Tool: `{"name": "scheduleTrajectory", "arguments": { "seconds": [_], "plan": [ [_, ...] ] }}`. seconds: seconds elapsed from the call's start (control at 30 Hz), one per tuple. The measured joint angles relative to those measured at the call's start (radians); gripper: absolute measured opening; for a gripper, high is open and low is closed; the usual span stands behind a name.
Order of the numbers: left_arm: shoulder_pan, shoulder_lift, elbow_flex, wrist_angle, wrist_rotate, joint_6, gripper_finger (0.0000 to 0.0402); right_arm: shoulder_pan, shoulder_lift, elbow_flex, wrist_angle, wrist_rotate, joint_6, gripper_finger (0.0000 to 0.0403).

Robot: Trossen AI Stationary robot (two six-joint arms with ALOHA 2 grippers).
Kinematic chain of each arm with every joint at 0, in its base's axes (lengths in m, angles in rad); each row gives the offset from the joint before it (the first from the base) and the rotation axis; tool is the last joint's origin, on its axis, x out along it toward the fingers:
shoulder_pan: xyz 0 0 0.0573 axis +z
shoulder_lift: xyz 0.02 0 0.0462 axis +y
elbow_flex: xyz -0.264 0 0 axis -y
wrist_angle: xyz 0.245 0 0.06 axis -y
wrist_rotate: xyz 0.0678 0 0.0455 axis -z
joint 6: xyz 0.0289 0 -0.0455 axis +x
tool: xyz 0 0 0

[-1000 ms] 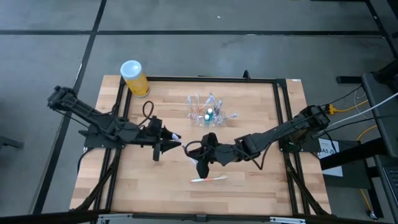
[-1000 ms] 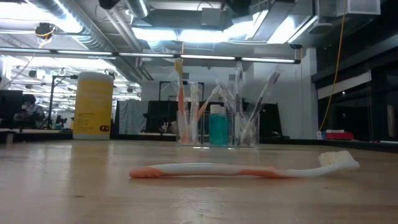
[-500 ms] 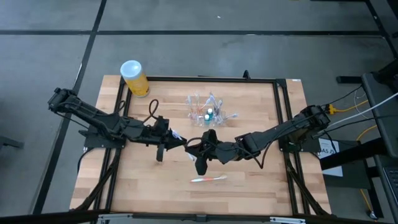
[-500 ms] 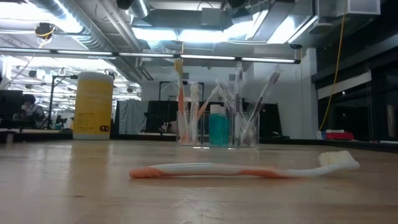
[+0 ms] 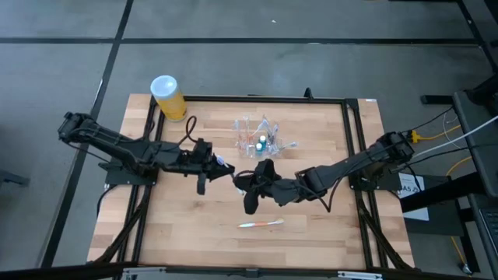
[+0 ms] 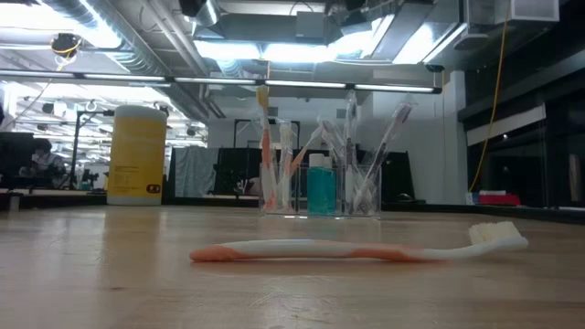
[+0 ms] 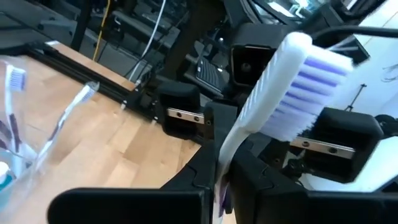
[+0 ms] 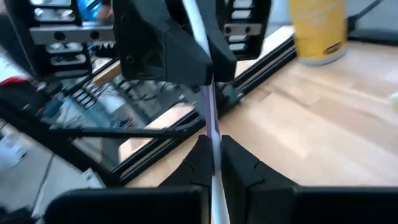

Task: Pick & Place toothbrushing station
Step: Put the violet toothbrush into the transparent organizer

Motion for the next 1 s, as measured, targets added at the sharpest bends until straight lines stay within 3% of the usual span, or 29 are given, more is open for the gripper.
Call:
{"name": "scheduleTrajectory", "arguments": {
  "seconds": [0.13, 0.27, 0.4, 0.63, 1.0],
  "plan": [
    [0.035, -0.012, 0.000, 0.007, 0.010, 0.026, 0.0017, 0.052, -0.008, -0.001, -0.012, 0.129, 0.059, 0.0043],
    [0.100, -0.023, 0.006, 0.025, -0.063, 0.061, 0.0017, 0.140, -0.012, -0.007, -0.058, 0.135, 0.172, 0.0098],
    [0.174, -0.004, 0.004, 0.056, 0.059, 0.077, 0.0017, 0.209, -0.014, -0.006, -0.095, 0.289, 0.313, 0.0126],
    [0.259, 0.122, 0.010, 0.113, 0.154, 0.170, 0.0017, 0.299, -0.015, -0.006, -0.120, 0.359, 0.421, 0.0115],
    [0.353, 0.416, 0.258, 0.029, 0.164, 0.467, 0.0017, 0.359, -0.041, -0.005, -0.116, 0.455, 0.435, 0.0100]
  ]
}}
